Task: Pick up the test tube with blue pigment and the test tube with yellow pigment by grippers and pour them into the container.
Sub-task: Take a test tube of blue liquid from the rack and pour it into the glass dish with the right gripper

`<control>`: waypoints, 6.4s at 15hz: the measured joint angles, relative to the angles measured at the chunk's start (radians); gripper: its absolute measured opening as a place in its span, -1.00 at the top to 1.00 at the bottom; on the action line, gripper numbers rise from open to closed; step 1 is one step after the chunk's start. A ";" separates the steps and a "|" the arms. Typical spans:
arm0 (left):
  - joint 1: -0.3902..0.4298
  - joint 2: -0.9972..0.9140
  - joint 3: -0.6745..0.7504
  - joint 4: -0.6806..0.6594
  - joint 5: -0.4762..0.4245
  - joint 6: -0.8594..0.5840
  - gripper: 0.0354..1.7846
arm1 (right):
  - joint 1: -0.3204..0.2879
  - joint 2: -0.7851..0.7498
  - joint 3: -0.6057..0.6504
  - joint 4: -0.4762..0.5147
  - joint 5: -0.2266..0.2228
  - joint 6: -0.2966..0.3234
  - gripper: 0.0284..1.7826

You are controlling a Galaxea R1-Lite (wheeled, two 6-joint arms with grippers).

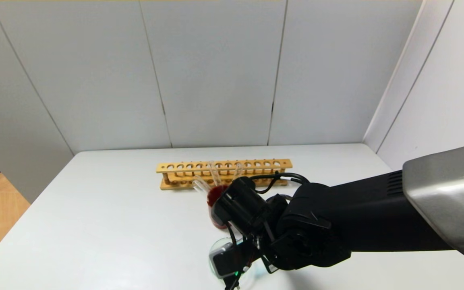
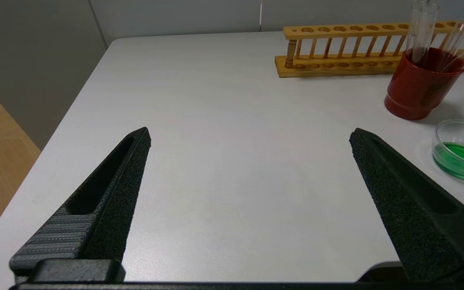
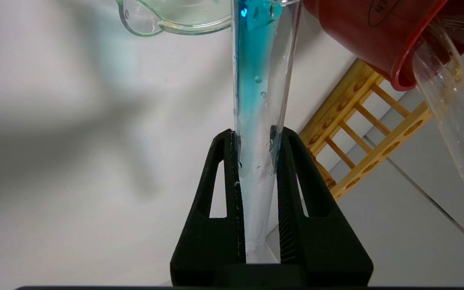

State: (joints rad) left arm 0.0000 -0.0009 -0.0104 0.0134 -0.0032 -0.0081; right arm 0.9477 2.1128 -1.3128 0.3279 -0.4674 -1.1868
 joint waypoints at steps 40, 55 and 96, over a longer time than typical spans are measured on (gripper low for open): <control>0.000 0.000 0.000 0.000 0.000 0.000 -0.96 | 0.082 0.052 -0.115 0.085 -0.163 -0.092 0.66; 0.000 0.000 0.000 0.000 0.000 0.000 -0.96 | 0.131 0.068 -0.124 0.083 -0.286 -0.163 0.66; 0.000 0.000 0.000 0.000 0.000 0.000 -0.96 | 0.166 0.086 -0.188 0.103 -0.442 -0.271 0.66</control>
State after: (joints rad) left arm 0.0000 -0.0009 -0.0104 0.0138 -0.0032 -0.0085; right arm 1.1132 2.1989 -1.5004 0.4309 -0.9091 -1.4577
